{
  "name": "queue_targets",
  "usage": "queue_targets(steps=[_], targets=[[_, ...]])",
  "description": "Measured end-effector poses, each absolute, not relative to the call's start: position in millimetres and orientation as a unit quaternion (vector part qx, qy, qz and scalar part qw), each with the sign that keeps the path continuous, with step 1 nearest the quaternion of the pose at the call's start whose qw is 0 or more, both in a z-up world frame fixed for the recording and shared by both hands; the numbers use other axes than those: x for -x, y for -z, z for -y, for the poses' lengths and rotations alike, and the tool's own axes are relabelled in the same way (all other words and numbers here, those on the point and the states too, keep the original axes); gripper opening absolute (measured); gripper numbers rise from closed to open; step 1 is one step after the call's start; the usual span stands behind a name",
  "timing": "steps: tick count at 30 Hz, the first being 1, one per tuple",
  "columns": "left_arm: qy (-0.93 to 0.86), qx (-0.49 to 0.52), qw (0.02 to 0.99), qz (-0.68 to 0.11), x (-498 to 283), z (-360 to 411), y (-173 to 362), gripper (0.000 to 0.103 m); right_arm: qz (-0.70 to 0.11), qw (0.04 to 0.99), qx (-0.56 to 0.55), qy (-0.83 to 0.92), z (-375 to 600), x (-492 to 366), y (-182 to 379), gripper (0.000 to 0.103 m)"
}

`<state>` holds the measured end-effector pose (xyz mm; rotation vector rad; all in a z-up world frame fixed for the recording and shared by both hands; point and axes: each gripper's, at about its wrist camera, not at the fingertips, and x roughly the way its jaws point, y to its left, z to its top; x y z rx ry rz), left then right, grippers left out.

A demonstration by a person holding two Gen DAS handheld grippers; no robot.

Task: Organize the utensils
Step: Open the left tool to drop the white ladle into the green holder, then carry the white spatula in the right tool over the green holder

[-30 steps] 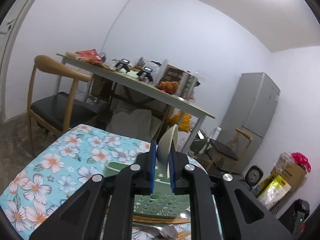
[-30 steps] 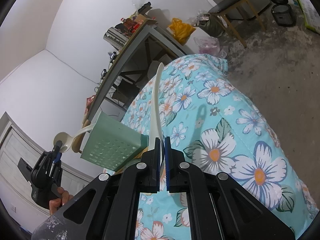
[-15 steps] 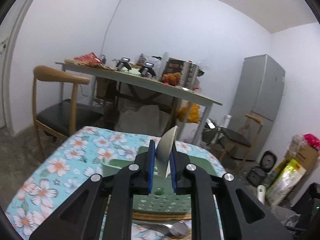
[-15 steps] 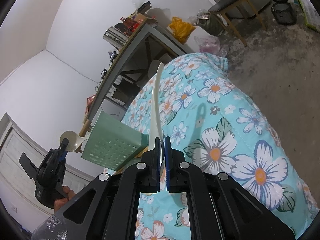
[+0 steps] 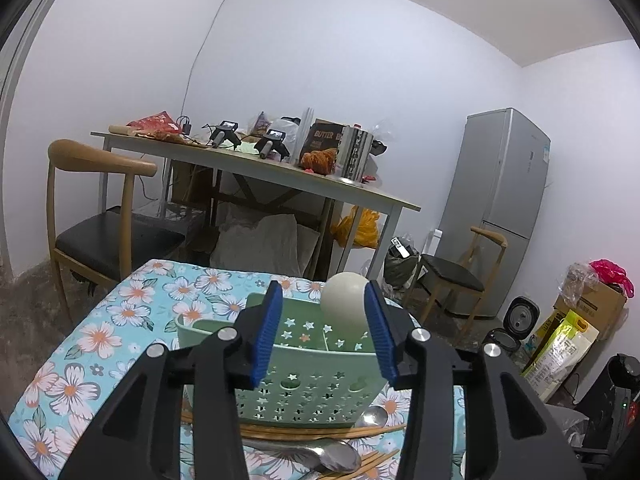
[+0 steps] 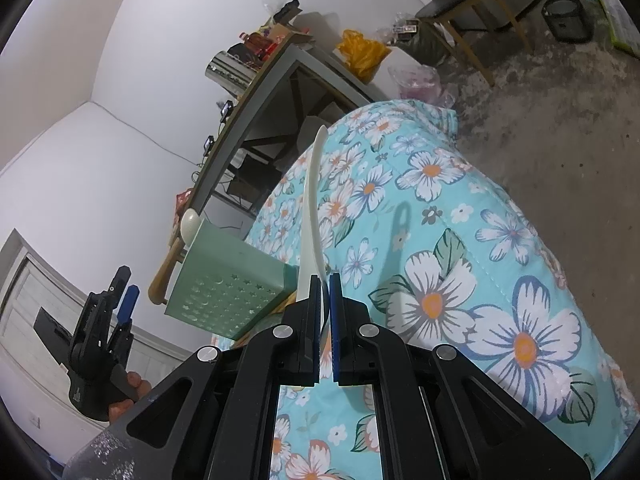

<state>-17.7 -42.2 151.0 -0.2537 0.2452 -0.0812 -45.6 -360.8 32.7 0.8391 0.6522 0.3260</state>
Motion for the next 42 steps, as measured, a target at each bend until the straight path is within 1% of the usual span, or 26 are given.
queue_targets(steps=[12, 21, 30, 35, 39, 42], targets=[[0.015, 0.161, 0.978, -0.128, 19.9, 14.7, -149.5, 0.041, -0.308, 0.848, -0.401, -0.16, 353.3, 45.2, -35.5, 0.004], [-0.001, 0.169, 0.977, -0.13, 25.0, -8.9, -149.1, 0.041, -0.309, 0.848, -0.395, -0.171, 332.8, 40.5, -42.0, 0.004], [-0.004, 0.206, 0.966, -0.159, 34.8, -43.9, -136.6, 0.041, -0.299, 0.85, -0.384, -0.202, 307.0, 38.6, -55.9, 0.004], [-0.024, 0.186, 0.97, -0.155, 42.7, -57.9, -135.2, 0.041, -0.297, 0.847, -0.38, -0.224, 294.6, 37.2, -64.3, 0.004], [-0.028, 0.2, 0.968, -0.15, 50.4, -76.1, -135.7, 0.041, -0.298, 0.836, -0.388, -0.247, 286.2, 35.2, -67.7, 0.004], [-0.032, 0.207, 0.967, -0.147, 54.0, -87.2, -135.3, 0.041, -0.285, 0.852, -0.368, -0.242, 280.0, 32.9, -81.3, 0.004]])
